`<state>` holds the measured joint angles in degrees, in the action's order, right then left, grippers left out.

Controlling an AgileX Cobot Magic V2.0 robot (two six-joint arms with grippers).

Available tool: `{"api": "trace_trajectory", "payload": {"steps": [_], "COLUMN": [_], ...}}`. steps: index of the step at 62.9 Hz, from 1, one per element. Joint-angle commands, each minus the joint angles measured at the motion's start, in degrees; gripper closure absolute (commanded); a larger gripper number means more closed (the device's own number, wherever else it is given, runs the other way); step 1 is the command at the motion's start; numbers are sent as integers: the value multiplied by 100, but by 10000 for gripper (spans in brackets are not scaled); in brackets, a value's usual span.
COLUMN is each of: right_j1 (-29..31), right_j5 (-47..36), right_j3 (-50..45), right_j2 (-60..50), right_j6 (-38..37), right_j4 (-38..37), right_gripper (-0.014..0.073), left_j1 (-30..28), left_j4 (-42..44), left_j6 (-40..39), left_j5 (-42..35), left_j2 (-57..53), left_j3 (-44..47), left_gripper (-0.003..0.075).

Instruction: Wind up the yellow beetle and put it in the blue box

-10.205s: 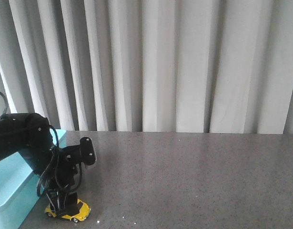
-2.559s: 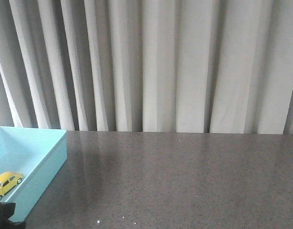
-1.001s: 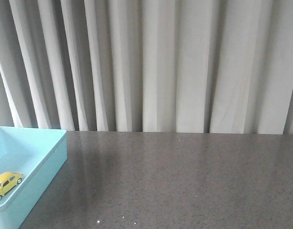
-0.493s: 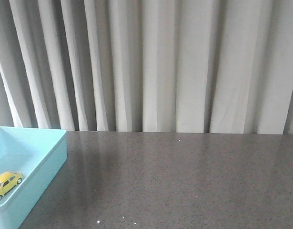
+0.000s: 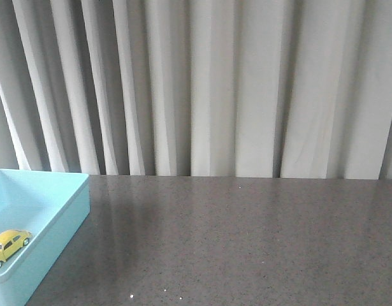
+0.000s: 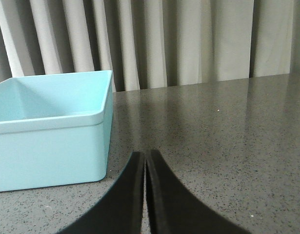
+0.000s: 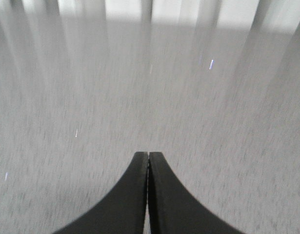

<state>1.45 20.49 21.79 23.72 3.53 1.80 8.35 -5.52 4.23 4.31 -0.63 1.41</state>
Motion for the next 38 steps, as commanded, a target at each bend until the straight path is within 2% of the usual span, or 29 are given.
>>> {"api": "trace_trajectory", "payload": {"steps": [1, 11, 19, 38], "right_j1": [164, 349, 349, 333], "right_j5": [-1359, -1877, -2214, -2049], "right_j3": [-508, -1699, -2300, -2350], "right_j2": [-583, -1676, -2171, -2494], "right_j6": [0, -2, -2, -2], "right_j4": [148, 180, 185, 169], "right_gripper": [601, 601, 601, 601], "left_j1": [31, 31, 31, 31], "left_j4": [-35, -35, -35, -35], "left_j6": [-1, -1, -1, -1], "left_j5": [-431, -431, -431, -431], "left_j2": [-91, -91, -91, -91], "left_j3": [-55, -55, -55, -55], "left_gripper": [725, 725, 725, 725]}}
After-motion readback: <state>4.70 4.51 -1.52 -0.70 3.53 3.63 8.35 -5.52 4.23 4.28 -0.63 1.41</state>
